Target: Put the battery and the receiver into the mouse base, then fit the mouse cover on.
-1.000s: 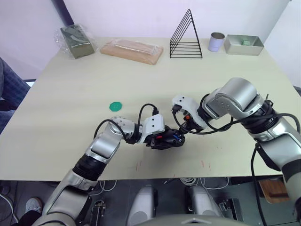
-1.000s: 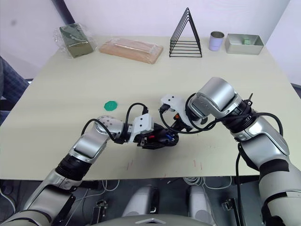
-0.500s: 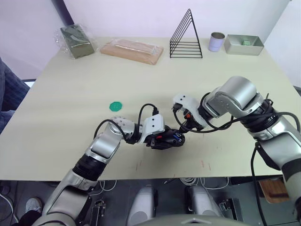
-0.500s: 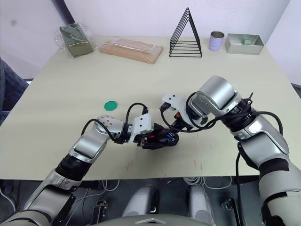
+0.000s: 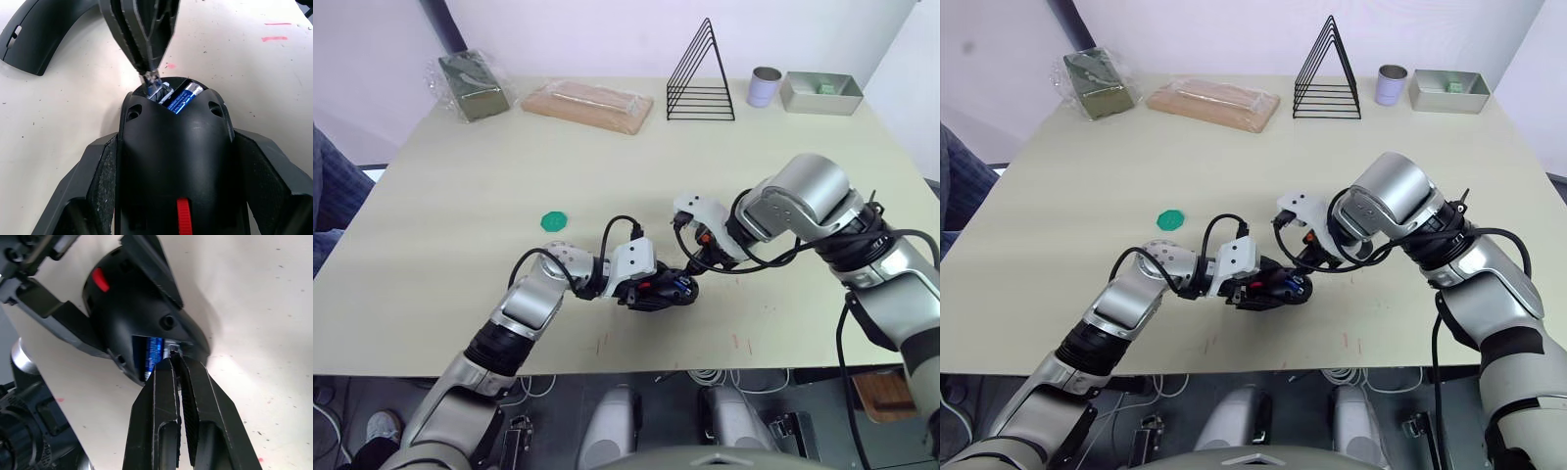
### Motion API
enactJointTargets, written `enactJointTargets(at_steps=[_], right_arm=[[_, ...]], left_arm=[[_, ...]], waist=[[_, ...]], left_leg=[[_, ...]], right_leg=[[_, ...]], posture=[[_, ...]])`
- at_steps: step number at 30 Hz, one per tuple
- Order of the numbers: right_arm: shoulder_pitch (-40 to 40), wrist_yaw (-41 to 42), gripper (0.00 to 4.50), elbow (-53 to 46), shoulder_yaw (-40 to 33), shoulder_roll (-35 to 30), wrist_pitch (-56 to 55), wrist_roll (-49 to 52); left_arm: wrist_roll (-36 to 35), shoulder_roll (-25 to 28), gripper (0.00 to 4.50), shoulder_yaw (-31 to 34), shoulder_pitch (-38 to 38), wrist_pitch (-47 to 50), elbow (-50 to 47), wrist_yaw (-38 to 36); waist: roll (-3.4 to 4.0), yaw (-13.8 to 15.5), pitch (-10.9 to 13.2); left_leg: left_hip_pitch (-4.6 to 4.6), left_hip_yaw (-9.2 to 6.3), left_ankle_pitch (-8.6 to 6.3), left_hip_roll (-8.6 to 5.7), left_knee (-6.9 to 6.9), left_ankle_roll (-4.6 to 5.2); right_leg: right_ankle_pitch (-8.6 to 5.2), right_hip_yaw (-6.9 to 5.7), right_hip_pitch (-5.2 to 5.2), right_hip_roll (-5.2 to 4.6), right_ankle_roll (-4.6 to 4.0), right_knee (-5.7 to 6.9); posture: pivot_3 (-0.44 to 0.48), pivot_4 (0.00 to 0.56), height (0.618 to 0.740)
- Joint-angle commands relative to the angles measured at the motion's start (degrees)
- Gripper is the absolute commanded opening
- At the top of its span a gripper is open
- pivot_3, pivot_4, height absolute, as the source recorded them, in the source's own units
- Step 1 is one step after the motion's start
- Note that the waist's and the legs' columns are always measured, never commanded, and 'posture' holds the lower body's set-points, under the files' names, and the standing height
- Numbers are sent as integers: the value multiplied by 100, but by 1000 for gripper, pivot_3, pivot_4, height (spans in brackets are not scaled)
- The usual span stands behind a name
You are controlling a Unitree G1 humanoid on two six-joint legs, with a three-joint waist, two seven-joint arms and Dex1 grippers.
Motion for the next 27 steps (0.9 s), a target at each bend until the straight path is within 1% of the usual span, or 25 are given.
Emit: enactJointTargets(at_steps=[1, 27], right_arm=[[-52, 4, 0, -123, -146, -22, 32, 18], [171, -90, 0, -163, -46, 16, 32, -187]], left_arm=[[111, 82, 2889, -93, 61, 41, -3, -7], [106, 66, 2889, -78, 60, 81, -19, 46]], waist=[[0, 0, 0], [0, 0, 0]], left_leg=[[0, 0, 0, 0, 0, 0], [0, 0, 0, 0, 0, 0]], right_leg=[[0, 0, 0, 0, 0, 0], [0, 0, 0, 0, 0, 0]], posture=[[0, 150, 740], [0, 150, 740]])
